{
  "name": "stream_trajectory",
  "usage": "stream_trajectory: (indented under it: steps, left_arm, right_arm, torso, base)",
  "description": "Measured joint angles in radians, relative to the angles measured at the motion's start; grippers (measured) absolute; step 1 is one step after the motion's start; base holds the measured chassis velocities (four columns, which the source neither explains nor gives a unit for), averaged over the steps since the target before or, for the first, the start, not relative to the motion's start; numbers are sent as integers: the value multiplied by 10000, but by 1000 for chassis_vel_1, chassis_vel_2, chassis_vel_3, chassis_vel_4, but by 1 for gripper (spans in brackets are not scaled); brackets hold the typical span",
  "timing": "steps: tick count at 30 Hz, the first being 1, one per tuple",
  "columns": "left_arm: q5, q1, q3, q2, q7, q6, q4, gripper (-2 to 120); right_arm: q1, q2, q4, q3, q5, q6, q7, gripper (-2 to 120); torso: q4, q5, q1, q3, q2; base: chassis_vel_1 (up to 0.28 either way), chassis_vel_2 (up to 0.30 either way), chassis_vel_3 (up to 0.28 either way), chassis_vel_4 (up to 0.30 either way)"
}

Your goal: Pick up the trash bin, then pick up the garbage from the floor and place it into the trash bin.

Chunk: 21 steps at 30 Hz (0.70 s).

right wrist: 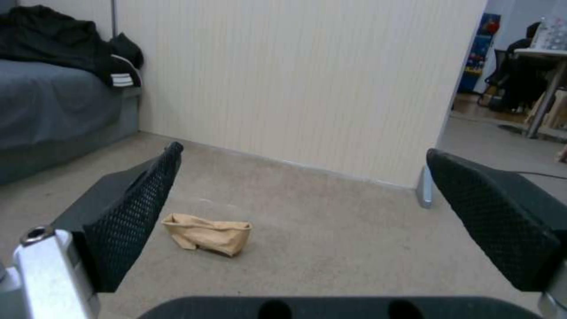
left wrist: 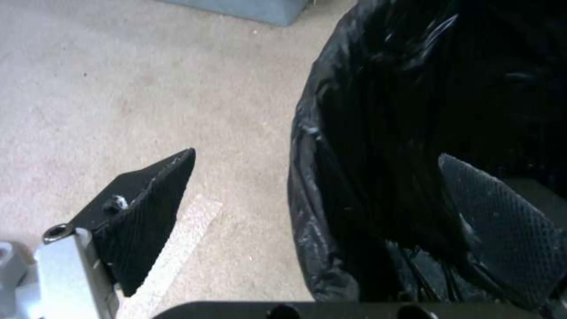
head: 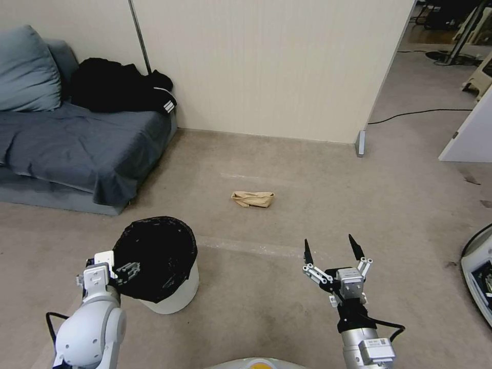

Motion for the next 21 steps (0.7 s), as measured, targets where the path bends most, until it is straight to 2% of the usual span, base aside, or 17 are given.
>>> stream_trajectory:
  steps: [8,12,17,18,19,21]
  left_arm:
    - [-109,-119,-208,-15,-46,-11,258,100]
    - [-315,-173,-282,-7,-50,-16,463,95]
    - [-1185,-179,-203,-84,-52,-30,605,75]
    - [-1670,-177,-167,-118,-232,-41,616,70]
    - [-1670,-177,-167,-118,-232,-41,616,70]
    - [-2109,-166,-126,-160,-391,-52,624,60]
  right_arm:
    - [-6,0,-40,-19,-9,3,-15,100]
    - [-7,0,-52,-25,-14,5,-19,100]
    - [-7,0,-82,-64,-38,10,-35,100]
    - [-11,-1,-96,-81,-51,19,-38,100]
    - [-11,-1,-96,-81,-51,19,-38,100]
    - [-22,0,-99,-93,-58,32,-41,100]
  torso:
    - [0,0,0,0,0]
    - [0,0,0,0,0]
    - [1,5,0,0,1]
    - [1,6,1,0,0]
    - [1,6,1,0,0]
    - [1,10,0,-1,1]
  base:
    - [0,0,0,0]
    - [0,0,0,0]
    - [0,0,0,0]
    - [0,0,0,0]
    - [0,0,0,0]
    - [0,0,0,0]
